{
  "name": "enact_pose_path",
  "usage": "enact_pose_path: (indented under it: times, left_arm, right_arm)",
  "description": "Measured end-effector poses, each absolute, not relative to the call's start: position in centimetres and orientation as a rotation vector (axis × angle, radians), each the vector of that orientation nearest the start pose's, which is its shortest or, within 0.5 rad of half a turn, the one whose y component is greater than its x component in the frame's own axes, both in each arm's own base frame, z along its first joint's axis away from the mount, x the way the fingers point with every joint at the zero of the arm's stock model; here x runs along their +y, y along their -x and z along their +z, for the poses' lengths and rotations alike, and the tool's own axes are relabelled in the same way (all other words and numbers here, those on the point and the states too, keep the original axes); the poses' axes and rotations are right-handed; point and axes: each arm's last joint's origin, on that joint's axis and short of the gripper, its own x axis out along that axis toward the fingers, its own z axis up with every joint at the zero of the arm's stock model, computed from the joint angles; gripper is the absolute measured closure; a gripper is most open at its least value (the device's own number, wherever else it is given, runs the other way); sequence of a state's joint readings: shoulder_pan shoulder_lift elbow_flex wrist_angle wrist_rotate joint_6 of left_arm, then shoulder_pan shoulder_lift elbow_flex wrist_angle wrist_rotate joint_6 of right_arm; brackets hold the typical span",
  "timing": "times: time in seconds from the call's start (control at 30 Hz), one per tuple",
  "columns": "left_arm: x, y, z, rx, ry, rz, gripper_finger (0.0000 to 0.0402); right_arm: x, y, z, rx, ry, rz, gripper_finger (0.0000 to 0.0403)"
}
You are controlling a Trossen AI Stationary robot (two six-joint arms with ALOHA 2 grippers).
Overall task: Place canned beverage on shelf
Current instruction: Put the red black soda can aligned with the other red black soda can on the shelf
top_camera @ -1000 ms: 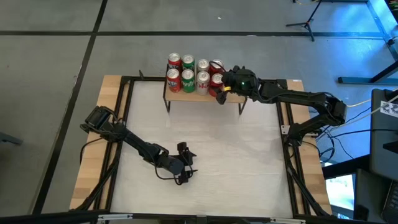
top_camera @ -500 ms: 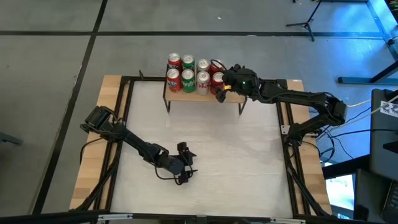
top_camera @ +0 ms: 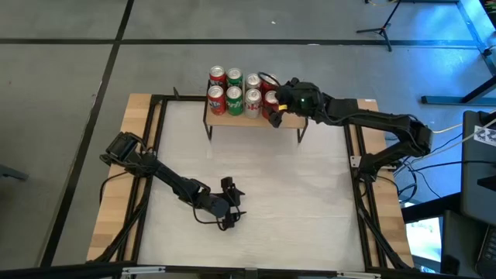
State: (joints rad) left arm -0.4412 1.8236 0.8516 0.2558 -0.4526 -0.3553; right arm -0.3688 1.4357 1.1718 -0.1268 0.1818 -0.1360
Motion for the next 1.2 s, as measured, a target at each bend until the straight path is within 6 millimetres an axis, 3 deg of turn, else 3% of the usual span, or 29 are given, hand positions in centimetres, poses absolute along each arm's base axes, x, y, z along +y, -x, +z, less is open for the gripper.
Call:
enact_pose_path:
  times: [0.37, 0.5, 0.63, 0.83, 0.97, 1.2]
  left_arm:
    - [-13.6, -31.7, 12.9, 0.632, 0.034, 0.123, 0.008]
    - [-13.6, -31.6, 12.9, 0.632, 0.033, 0.121, 0.008]
    - [-13.6, -31.6, 12.9, 0.632, 0.034, 0.12, 0.008]
    - [-13.6, -31.7, 12.9, 0.63, 0.035, 0.121, 0.008]
    - [-13.5, -31.7, 12.9, 0.627, 0.019, 0.118, 0.008]
    - [-13.0, -32.0, 12.9, 0.627, 0.02, 0.133, 0.008]
  right_arm:
    - [-10.1, -28.5, 37.1, 0.573, 0.181, -0.652, 0.0033]
    - [-8.9, -26.9, 37.5, 0.648, 0.192, -0.644, 0.0033]
    - [-7.5, -26.0, 36.1, 0.73, 0.153, -0.612, 0.0033]
    - [-7.2, -26.1, 31.2, 0.813, 0.168, -0.612, 0.0049]
    - [-7.9, -26.3, 28.9, 0.788, 0.178, -0.619, 0.0101]
    - [-9.0, -26.5, 28.1, 0.694, 0.201, -0.638, 0.0221]
